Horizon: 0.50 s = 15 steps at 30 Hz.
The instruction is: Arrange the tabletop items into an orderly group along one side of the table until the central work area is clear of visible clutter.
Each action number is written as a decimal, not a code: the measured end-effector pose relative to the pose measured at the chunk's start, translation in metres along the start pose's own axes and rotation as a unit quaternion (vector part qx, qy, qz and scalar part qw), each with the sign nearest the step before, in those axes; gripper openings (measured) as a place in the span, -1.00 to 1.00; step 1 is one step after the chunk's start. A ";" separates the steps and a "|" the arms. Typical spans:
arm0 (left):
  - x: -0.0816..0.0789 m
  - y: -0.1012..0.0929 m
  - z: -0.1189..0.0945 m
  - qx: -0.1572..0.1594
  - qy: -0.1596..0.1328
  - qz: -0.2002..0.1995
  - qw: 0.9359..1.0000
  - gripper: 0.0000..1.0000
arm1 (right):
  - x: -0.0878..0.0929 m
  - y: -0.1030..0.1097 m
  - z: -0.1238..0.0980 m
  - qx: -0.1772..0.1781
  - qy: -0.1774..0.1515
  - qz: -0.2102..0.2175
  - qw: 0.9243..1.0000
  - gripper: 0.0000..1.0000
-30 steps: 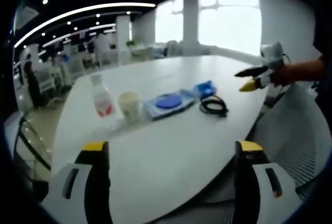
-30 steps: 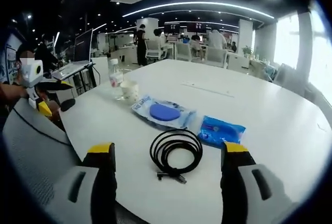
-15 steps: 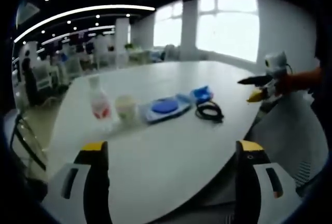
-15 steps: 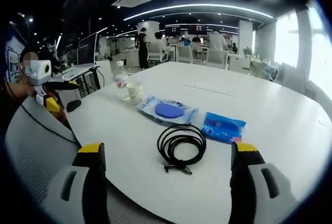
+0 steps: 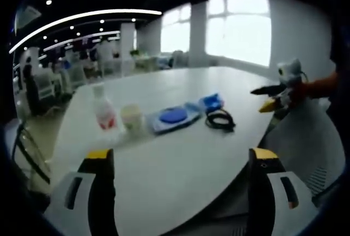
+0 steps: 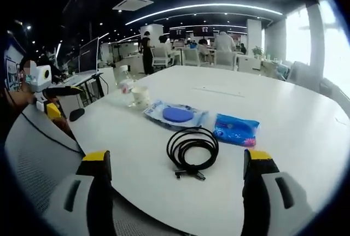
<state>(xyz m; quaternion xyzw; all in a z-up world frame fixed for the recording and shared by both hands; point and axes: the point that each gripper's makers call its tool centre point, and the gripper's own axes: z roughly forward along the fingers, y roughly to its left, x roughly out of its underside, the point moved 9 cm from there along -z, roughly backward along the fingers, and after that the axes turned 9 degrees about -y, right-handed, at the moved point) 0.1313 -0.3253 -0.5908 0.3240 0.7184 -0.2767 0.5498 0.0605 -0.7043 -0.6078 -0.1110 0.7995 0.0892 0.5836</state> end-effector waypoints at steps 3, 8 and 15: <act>0.000 -0.001 0.000 0.006 -0.002 0.000 1.000 0.99 | 0.000 0.000 0.000 -0.001 0.002 -0.002 1.000 1.00; 0.000 0.000 0.000 0.003 -0.002 -0.002 1.000 0.99 | 0.001 0.000 0.000 -0.002 0.003 -0.004 1.000 1.00; 0.000 0.001 0.000 -0.001 -0.001 -0.002 1.000 0.99 | 0.002 -0.001 0.001 0.003 0.004 -0.001 1.000 1.00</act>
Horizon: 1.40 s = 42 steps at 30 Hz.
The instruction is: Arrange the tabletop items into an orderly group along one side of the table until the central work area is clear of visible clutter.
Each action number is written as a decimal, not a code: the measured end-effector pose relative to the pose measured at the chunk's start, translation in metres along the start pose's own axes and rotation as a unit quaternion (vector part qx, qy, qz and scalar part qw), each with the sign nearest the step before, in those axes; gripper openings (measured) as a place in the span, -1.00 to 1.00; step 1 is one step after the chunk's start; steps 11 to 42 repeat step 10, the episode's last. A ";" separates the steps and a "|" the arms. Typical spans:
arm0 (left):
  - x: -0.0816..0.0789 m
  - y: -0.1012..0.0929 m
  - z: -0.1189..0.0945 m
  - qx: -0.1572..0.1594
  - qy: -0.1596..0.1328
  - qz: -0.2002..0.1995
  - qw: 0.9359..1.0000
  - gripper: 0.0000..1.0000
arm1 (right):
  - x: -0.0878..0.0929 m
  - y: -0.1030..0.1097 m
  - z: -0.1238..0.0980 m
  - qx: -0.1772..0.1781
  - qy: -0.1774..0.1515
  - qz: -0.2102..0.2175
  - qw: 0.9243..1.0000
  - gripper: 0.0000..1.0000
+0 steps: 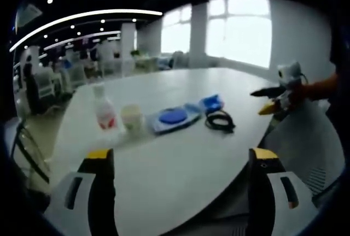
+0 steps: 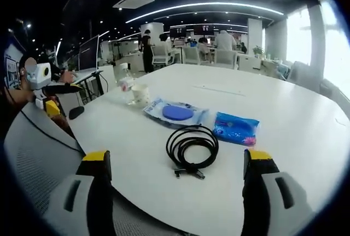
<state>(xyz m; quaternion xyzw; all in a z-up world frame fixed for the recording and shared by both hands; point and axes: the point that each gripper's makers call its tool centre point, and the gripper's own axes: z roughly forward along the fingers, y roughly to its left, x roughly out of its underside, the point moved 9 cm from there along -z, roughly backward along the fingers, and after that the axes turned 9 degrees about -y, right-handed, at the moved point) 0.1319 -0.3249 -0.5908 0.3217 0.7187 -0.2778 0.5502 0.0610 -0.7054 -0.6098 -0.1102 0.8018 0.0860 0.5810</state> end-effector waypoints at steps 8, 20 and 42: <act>0.000 0.000 0.000 0.001 0.000 0.000 1.000 0.99 | 0.000 -0.001 0.000 0.006 -0.002 0.005 1.000 1.00; 0.000 0.000 0.000 0.001 0.000 0.000 1.000 0.99 | 0.000 -0.001 0.000 0.004 0.000 0.003 1.000 1.00; 0.000 0.000 0.000 0.001 0.000 0.000 1.000 0.99 | 0.000 -0.001 0.000 0.004 0.000 0.003 1.000 1.00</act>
